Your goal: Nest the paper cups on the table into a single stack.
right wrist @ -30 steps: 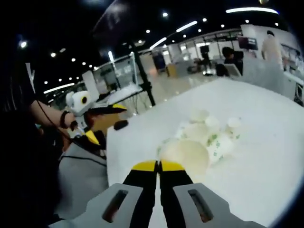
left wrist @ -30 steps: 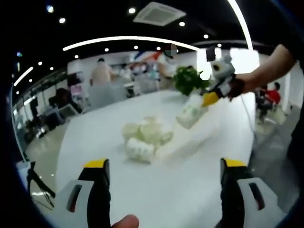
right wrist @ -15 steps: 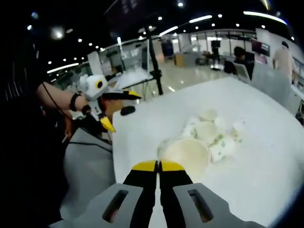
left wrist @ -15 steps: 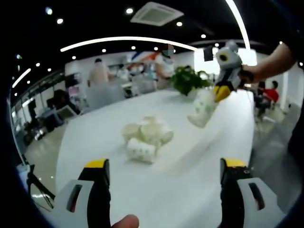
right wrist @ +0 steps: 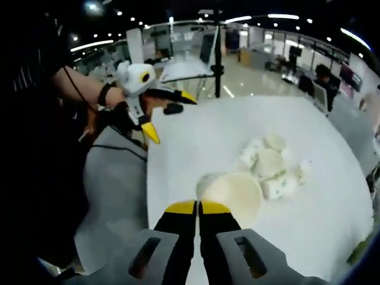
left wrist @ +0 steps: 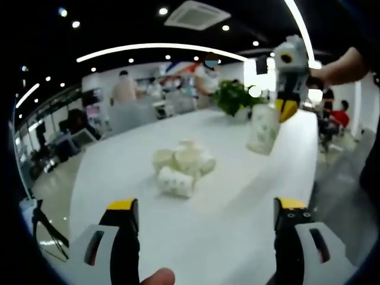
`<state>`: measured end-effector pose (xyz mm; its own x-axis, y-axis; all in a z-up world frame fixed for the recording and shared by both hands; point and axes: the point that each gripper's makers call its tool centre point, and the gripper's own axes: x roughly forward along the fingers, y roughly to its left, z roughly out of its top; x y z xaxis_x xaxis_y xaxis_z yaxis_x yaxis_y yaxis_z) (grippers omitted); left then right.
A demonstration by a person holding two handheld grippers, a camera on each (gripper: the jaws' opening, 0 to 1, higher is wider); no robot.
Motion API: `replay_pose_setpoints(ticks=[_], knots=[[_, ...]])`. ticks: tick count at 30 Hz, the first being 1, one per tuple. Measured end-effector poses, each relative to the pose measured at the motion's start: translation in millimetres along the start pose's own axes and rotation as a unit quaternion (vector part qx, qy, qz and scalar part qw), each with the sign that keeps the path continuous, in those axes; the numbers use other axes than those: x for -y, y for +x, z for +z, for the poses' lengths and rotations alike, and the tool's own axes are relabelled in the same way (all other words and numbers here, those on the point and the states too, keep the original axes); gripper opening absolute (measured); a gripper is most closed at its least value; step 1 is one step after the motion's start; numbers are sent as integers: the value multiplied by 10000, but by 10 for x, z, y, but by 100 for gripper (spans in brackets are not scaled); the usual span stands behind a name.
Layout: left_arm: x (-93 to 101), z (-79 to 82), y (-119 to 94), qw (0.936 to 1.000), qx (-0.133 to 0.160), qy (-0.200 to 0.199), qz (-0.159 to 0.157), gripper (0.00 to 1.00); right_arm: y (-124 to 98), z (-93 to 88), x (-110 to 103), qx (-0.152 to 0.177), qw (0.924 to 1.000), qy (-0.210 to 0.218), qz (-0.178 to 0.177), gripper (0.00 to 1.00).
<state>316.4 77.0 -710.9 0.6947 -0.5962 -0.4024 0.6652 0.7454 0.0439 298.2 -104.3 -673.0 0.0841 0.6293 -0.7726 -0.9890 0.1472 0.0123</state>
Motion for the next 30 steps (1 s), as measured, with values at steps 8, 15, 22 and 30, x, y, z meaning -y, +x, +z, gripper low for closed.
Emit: replay_pose_setpoints(ticks=[8,15,22,30], knots=[[-15,-40,-47,10000,-24,-27,85,94,90,-66,-228,-986,9859,-1321,273,0],[-44,-79,-62,9999,-38,-47,138,93,264,-220,-417,-1435,9699,-1865,624,0],[-28,-91,-59,9999,-76,-52,100,92,485,-361,-513,-1655,9619,-2024,799,0],[-50,-107,-52,9999,-74,-29,102,92,719,-521,-601,-1883,9543,-2169,830,0]])
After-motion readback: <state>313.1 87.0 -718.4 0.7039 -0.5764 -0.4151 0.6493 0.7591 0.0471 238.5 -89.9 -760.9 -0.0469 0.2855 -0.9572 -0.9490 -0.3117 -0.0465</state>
